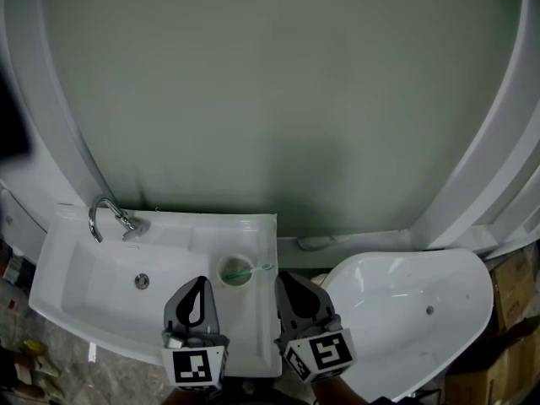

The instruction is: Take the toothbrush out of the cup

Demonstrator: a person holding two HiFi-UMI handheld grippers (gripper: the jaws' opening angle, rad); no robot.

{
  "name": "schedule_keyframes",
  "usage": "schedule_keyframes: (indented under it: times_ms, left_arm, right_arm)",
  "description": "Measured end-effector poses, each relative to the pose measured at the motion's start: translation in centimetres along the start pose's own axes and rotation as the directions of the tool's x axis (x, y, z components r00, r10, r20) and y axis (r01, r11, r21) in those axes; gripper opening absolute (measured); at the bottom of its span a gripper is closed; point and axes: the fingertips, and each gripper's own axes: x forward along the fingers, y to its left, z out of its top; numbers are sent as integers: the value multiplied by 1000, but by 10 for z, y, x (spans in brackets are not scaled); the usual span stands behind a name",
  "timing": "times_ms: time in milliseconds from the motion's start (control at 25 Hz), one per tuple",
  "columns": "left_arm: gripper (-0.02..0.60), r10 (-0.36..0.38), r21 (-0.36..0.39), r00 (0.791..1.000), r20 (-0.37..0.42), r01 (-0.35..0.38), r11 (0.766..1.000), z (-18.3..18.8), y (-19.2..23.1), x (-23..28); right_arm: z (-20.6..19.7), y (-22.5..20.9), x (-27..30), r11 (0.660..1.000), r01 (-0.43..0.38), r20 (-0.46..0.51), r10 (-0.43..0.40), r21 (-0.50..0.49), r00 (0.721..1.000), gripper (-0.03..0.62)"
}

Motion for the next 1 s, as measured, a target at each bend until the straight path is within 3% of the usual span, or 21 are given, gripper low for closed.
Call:
schedule_keyframes:
  times_ms: [480, 840, 880, 960, 1000]
  left_arm:
    - [15, -73, -18, 996, -58, 72, 997, -37, 10, 28]
    - [15, -100, -28, 988, -116, 97, 995, -70, 21, 40]
    - [14, -102, -30, 987, -124, 99, 995, -73, 22, 40]
    - [15, -106, -32, 986, -132, 102, 994, -79, 24, 43]
    - [15, -108, -32, 985, -135, 104, 994, -81, 25, 44]
  right_arm:
    - [-55, 0, 24, 999, 41, -106, -38, 27, 994, 15]
    - [-99, 4, 39, 993, 60, -179, -40, 105, 983, 18]
    - [-104, 4, 41, 991, 63, -188, -41, 114, 981, 37]
    - [-112, 3, 45, 989, 72, -204, -44, 131, 978, 147]
    - [-115, 1, 47, 988, 79, -209, -49, 135, 977, 161]
